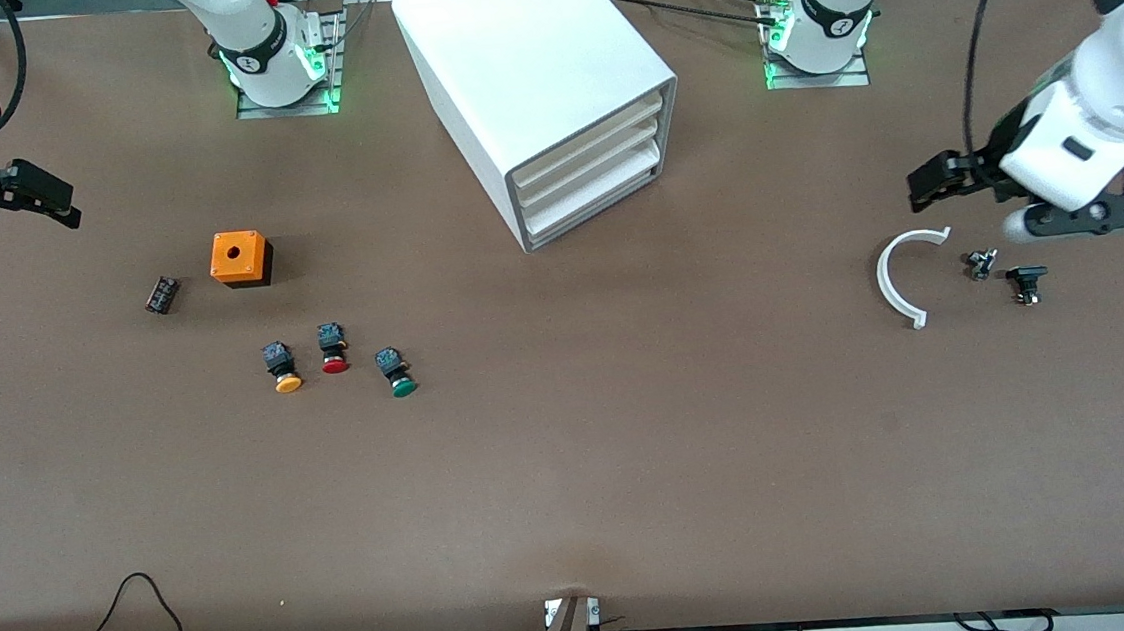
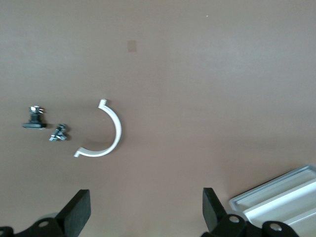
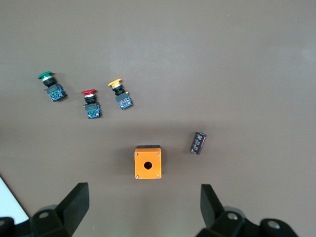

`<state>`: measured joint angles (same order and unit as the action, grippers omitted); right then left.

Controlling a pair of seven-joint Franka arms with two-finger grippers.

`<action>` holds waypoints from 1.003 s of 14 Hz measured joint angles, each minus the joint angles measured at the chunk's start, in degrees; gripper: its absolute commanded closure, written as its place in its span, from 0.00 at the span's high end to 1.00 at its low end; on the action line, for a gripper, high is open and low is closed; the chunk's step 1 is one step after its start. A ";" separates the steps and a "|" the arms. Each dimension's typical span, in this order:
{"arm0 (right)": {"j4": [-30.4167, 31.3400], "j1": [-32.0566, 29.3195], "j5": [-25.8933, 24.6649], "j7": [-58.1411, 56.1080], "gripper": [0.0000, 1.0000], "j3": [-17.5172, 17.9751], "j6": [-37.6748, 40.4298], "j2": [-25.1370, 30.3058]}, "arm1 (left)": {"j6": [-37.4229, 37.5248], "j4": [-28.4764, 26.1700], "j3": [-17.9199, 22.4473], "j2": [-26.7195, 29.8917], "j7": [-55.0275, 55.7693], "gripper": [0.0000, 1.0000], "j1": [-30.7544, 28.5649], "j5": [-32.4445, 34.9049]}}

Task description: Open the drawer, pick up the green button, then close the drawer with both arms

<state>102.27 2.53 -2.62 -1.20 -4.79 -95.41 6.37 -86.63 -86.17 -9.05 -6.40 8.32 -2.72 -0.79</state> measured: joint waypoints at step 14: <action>-0.04 -0.02 0.00 0.00 1.00 -0.21 -0.04 -0.69 | -7.16 -11.64 4.34 5.97 -7.67 1.00 -0.15 0.75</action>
<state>102.23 2.51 -2.62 -1.20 -5.00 -95.45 5.68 -93.80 -97.81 -4.71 -0.43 0.66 -2.88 -0.04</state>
